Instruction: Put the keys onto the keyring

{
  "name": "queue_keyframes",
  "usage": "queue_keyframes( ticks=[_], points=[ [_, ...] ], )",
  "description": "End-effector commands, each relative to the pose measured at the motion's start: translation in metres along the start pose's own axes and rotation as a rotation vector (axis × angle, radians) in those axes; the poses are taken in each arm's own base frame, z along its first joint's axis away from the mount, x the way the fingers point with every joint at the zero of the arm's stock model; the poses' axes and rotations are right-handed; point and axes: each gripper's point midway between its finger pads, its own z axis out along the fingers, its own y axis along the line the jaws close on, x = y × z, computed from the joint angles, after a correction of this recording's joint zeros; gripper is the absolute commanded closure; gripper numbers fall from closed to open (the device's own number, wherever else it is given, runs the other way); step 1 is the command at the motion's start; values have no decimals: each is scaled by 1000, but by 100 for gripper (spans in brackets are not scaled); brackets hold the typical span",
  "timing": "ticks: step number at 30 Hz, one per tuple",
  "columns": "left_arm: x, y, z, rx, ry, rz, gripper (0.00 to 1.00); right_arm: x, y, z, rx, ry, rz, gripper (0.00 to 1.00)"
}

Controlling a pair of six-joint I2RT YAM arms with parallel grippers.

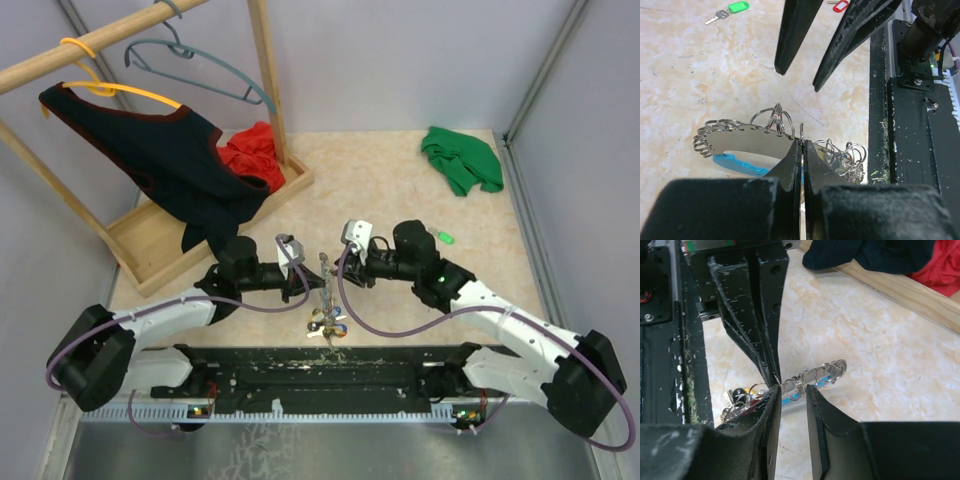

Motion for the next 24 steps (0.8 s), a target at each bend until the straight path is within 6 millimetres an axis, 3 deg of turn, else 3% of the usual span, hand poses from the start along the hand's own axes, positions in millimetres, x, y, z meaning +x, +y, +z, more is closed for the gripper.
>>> queue_keyframes(
  ticks=[1, 8, 24],
  points=[
    [-17, 4, -1, -21, -81, 115, 100, -11, -13, -5, 90, -38, 4, 72],
    [-17, 3, -6, -32, -121, 214, 100, -5, -10, 6, 49, -18, 31, 64],
    [-19, 7, -11, -59, -208, 569, 100, 0, -30, 21, 112, 33, 122, 64]
  ],
)
